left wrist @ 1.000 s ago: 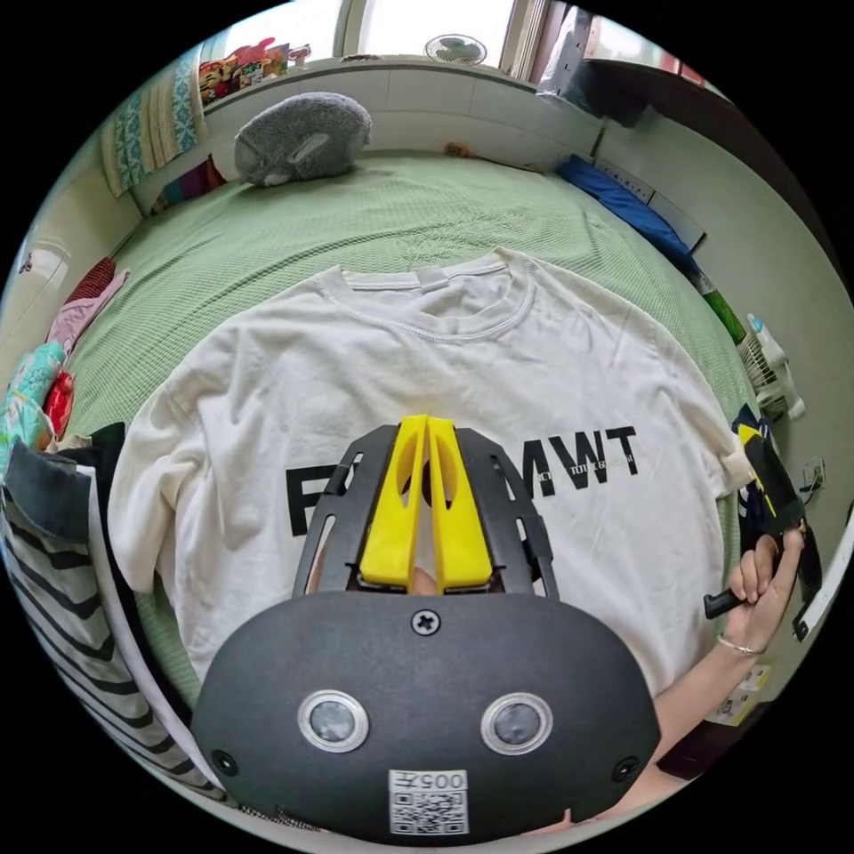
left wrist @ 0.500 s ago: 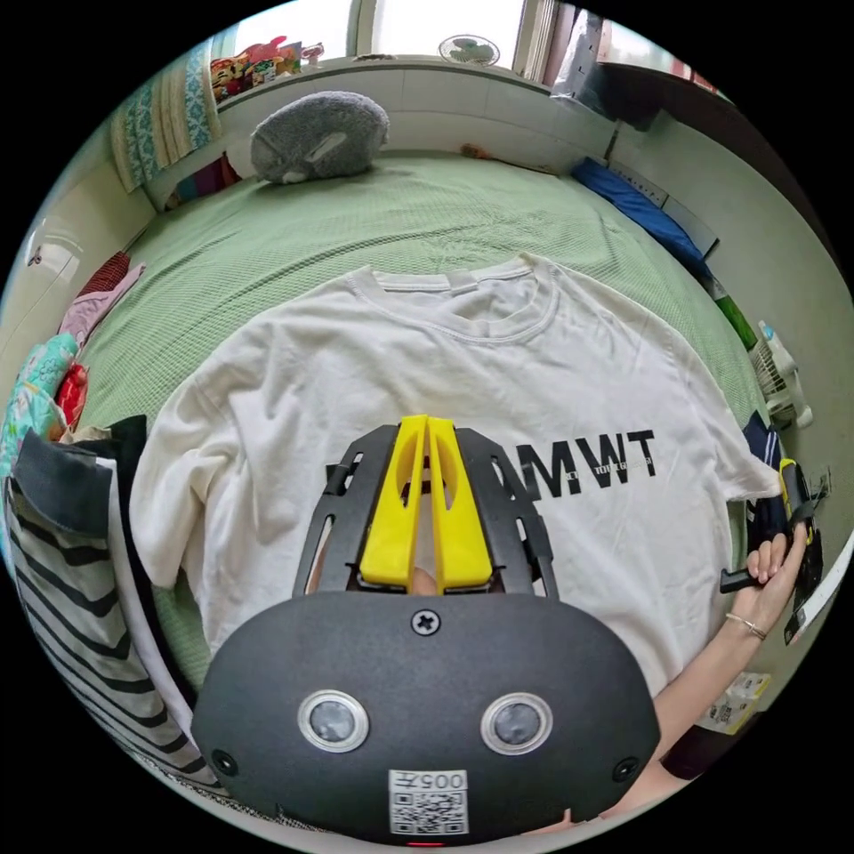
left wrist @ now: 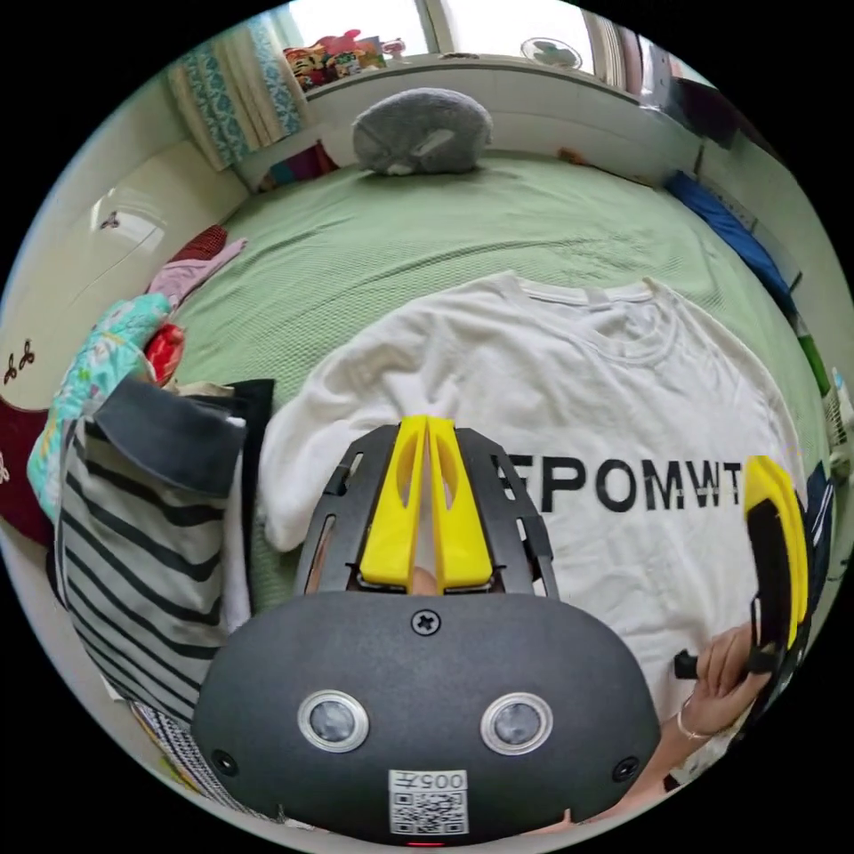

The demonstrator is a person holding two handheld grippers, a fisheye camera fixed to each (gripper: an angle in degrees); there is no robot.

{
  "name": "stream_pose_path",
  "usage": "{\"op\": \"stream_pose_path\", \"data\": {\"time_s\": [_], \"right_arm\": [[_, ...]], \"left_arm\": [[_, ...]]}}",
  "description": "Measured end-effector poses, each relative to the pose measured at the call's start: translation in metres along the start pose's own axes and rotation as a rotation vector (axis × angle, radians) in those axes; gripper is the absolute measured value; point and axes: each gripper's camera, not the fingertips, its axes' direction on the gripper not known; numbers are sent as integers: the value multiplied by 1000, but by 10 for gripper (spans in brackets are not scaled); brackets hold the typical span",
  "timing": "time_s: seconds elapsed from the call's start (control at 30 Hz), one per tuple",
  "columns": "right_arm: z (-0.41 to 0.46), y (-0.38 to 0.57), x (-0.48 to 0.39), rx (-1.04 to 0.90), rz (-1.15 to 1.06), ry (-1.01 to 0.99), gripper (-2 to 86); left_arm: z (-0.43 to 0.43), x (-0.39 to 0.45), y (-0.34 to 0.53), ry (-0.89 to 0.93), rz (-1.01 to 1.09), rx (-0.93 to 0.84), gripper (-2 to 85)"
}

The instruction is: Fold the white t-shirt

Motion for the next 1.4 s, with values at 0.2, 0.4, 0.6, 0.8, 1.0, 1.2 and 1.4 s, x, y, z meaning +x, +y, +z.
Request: {"op": "stream_pose_path", "data": {"time_s": [0.2,0.4,0.6,0.8,1.0,1.2,1.4], "right_arm": [[47,5,-8,-193,4,-164,96],[67,8,7,-225,72,-254,94],[75,10,-1,-205,27,-256,89],[88,12,-15,-198,-30,-229,88],[105,13,-20,-211,-24,-228,85],[124,15,-38,-227,-73,-179,85],[149,11,-68,-293,-134,-75,77]], "left_arm": [[-11,-39,11,-70,132,-62,90],[-34,-102,26,108,27,-33,113],[-18,-113,14,82,-19,-99,130],[-49,-132,19,94,-44,-7,140],[-37,-147,13,50,-83,-73,147],[-40,-164,12,76,-140,-16,151],[-38,-186,15,172,-126,-27,153]]}}
